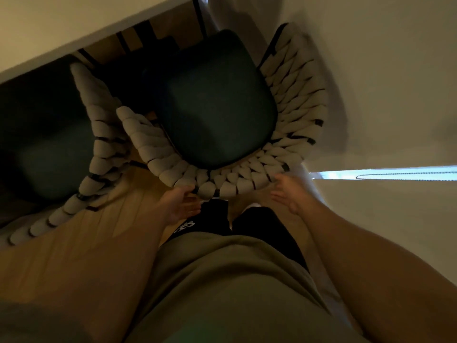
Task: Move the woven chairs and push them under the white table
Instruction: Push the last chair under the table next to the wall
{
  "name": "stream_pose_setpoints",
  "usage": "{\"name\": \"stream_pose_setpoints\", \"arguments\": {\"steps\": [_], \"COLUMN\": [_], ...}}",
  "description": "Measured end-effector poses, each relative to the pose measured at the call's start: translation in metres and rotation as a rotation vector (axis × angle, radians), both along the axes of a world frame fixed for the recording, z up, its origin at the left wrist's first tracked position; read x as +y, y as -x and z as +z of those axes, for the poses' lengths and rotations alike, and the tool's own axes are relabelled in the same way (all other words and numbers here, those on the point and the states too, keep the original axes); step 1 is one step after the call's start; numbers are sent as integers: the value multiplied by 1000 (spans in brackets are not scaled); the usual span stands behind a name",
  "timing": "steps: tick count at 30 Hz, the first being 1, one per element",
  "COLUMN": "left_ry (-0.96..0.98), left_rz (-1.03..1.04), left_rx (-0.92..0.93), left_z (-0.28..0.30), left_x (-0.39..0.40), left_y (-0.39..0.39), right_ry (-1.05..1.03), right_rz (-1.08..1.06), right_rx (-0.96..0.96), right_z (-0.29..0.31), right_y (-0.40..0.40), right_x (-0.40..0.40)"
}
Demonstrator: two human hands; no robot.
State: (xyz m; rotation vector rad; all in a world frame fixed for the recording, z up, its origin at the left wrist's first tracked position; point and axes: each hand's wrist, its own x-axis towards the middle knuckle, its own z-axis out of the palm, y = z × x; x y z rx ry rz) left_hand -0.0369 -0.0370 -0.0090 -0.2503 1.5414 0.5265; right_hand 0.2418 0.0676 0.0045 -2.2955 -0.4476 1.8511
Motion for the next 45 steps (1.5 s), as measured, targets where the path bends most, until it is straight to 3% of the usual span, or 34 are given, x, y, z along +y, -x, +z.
{"name": "stream_pose_setpoints", "arguments": {"steps": [7, 14, 24, 45], "left_ry": [44, 101, 159, -2], "left_rz": [351, 773, 868, 1223], "left_rx": [41, 197, 147, 242], "left_z": [-8, -22, -32, -43], "left_x": [12, 32, 41, 44], "left_y": [-49, -88, -82, -78], "right_ry": [16, 114, 267, 75], "right_rz": [26, 77, 44, -271], "right_rx": [55, 123, 207, 220], "right_z": [-9, -13, -43, -58], "right_y": [-36, -51, -55, -59], "right_x": [66, 120, 142, 149]}}
